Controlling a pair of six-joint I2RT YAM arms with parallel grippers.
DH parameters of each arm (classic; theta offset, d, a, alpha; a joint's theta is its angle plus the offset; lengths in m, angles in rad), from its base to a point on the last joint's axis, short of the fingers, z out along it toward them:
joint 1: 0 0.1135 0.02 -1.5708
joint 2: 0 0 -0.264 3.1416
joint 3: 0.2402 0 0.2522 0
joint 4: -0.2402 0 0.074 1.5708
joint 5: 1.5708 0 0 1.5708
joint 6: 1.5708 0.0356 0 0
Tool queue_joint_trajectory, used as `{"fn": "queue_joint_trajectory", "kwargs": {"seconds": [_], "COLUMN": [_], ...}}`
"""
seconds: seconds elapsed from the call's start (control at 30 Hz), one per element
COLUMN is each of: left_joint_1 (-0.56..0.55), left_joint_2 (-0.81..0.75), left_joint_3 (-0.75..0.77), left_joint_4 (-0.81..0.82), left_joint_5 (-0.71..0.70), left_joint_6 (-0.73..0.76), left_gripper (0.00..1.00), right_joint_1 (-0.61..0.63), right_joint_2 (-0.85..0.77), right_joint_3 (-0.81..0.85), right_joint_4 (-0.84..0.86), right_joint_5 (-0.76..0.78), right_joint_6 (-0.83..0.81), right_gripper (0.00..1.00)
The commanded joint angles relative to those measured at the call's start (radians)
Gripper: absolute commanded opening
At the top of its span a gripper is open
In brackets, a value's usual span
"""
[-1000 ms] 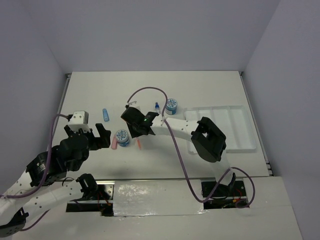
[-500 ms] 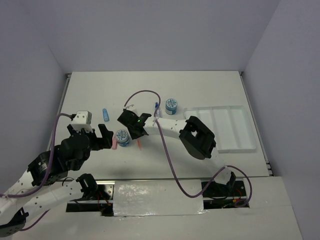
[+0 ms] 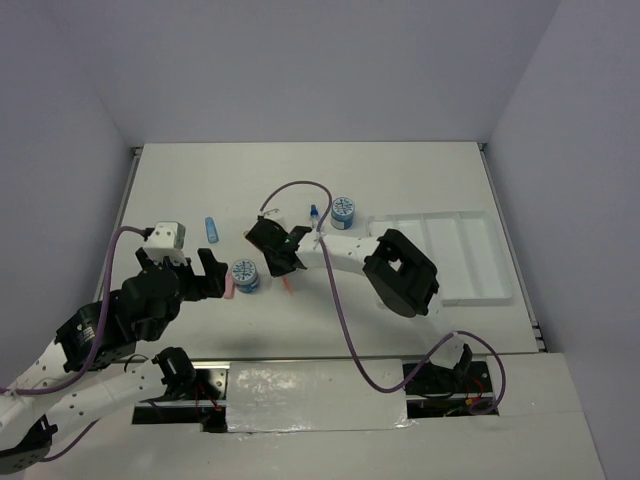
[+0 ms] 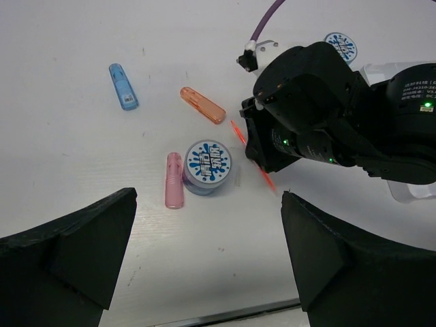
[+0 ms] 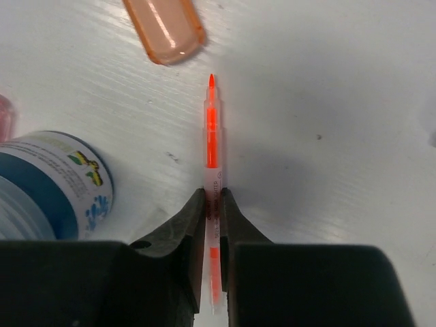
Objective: Sort the stationery into containers
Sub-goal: Move the pen to the center of the board, then pick up the pen from the center of the board, then pick up the pen cap from the center of the board.
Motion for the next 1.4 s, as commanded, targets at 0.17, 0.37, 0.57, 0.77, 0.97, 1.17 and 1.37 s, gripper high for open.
{"fn": "queue_joint_trajectory", "kwargs": {"seconds": [0.17,0.37,0.57,0.77,0.97,1.17,1.37], "left_joint_1": [0.000,-0.014,0.000,0.115,0.178,0.193,0.201], "left_joint_2": [0.123,0.403,0.641,0.805,0.967,1.076,1.093], "left_joint_3": [0.007,0.024,0.056,0.073,0.140,0.122,0.079], "left_joint_4": [0.075,0.190,0.265,0.347,0.316,0.321,0.344], "left_joint_5": [0.085,0.223,0.325,0.497,0.511,0.494,0.463], "left_joint_6": [-0.024,-0.034,0.049,0.141,0.150,0.129,0.110], "left_gripper": [0.99,0.99,0.96,0.81,0.69,0.67,0.67], "right_joint_1": [-0.062,-0.077,-0.074,-0.062,-0.044,-0.018,0.011], "right_joint_2": [-0.200,-0.579,-0.913,-1.084,-1.182,-1.211,-1.219], "right_joint_3": [-0.248,-0.449,-0.551,-0.613,-0.674,-0.702,-0.703], "right_joint_4": [0.002,-0.012,-0.086,-0.130,-0.124,-0.115,-0.106], "right_joint_5": [0.009,0.049,0.069,0.080,0.074,0.075,0.078], "right_joint_6": [0.042,0.067,0.078,0.096,0.098,0.095,0.085], "right_gripper": [0.00,0.00,0.00,0.00,0.00,0.00,0.00]}}
